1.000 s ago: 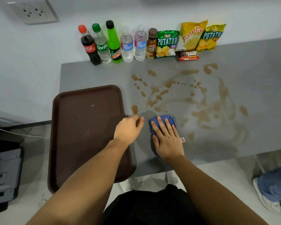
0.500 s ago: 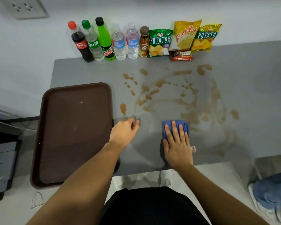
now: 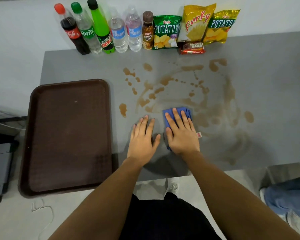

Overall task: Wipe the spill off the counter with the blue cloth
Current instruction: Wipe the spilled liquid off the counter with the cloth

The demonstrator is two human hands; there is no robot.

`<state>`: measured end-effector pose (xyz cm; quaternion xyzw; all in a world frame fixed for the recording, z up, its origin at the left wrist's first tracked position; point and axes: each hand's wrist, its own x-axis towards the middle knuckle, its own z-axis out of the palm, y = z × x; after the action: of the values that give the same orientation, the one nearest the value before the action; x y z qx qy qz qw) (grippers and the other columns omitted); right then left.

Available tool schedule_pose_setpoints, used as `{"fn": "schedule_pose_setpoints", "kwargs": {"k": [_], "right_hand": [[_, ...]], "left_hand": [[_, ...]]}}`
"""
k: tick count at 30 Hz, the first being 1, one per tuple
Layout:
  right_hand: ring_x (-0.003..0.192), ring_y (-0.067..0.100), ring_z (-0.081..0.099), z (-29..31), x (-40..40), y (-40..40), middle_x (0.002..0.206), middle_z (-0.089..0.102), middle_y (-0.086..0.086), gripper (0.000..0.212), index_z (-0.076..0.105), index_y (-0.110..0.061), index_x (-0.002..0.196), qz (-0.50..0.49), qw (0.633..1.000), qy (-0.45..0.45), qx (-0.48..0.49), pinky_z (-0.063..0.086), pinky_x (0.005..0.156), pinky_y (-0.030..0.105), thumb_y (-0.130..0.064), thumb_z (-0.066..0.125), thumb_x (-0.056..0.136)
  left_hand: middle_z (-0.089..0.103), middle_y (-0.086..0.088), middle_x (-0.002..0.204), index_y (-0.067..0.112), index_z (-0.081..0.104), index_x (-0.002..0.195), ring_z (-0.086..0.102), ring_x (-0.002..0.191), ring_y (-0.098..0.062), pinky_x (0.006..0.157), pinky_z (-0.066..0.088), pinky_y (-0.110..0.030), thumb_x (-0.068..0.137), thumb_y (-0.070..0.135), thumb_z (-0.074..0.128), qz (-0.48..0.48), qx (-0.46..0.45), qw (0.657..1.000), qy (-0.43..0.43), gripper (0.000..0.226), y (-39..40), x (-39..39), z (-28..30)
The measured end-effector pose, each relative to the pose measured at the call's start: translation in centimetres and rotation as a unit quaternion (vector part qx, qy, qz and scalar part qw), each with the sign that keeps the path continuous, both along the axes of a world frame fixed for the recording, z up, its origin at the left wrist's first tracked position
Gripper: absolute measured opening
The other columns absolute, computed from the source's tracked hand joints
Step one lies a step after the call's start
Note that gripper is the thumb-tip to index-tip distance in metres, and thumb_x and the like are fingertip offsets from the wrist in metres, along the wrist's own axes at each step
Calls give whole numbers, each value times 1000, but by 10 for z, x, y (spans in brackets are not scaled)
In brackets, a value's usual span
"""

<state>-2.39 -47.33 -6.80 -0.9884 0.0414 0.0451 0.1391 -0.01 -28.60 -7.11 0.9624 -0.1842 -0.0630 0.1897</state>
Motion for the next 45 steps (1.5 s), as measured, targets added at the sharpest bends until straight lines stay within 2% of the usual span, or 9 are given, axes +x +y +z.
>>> {"fn": "schedule_pose_setpoints", "kwargs": {"k": [4,12,18,22,25,31,35,42,45], "right_hand": [[162,25,4,-3,-7,-34,175,9,-3,60,16,-32,166,-33,999,-6,-10,9,130,46,-43,32,108],[161,25,-9,-3,-59,-43,175,-5,-2,63,-2,-31,166,-53,997,33,-48,6,130,48,-50,17,109],[161,25,-11,-6,-73,-23,175,-6,-2,67,-3,-29,166,33,998,29,-47,1,130,45,-49,24,109],[162,24,-3,-2,-44,-38,175,5,-2,62,10,-31,166,87,996,17,-29,9,130,45,-46,27,108],[162,25,4,-1,-29,-53,175,10,-3,59,16,-31,166,102,994,12,-34,15,130,47,-43,26,109],[162,23,2,-1,-31,-89,175,5,-6,59,14,-34,166,39,999,11,-29,12,130,47,-42,21,108],[161,26,1,-3,-57,-96,175,3,-1,60,11,-28,167,16,999,9,-52,11,130,48,-43,18,109],[160,25,-15,-7,-102,-41,175,-9,1,63,-7,-29,166,-37,996,42,-63,5,131,50,-48,13,109],[161,25,-9,-6,-90,-17,175,-2,0,64,0,-28,167,-18,998,28,-53,4,130,47,-47,20,109]], "left_hand": [[6,-5,174,20,13,166,1,161,-22,130,5,-46,107,59,23,-10,60,998,-13,71,-2,-3,-11],[-4,-1,174,24,1,166,-9,160,-18,130,6,-47,108,59,19,-12,78,997,-15,70,0,1,-14],[-1,1,174,25,6,166,-5,160,-17,129,1,-44,107,58,27,-6,66,997,-32,71,-3,0,-17],[7,0,174,23,16,166,3,160,-18,129,3,-44,105,55,34,5,63,997,-42,71,-3,-1,-15],[5,1,174,24,13,166,1,160,-16,130,4,-44,105,57,31,7,69,997,-36,71,-3,-2,-14],[-3,3,174,26,7,166,-8,160,-14,130,2,-44,106,58,26,0,71,997,-21,71,-1,-3,-11],[-6,4,174,27,4,166,-11,159,-13,130,-1,-43,106,61,20,2,75,997,-13,71,-1,-2,-11],[-4,1,174,24,6,166,-8,160,-16,130,0,-45,106,59,23,-10,69,997,-17,71,0,0,-11],[-3,1,174,23,8,166,-8,160,-16,130,1,-45,107,58,24,-12,66,998,-20,71,0,-1,-11]]}}
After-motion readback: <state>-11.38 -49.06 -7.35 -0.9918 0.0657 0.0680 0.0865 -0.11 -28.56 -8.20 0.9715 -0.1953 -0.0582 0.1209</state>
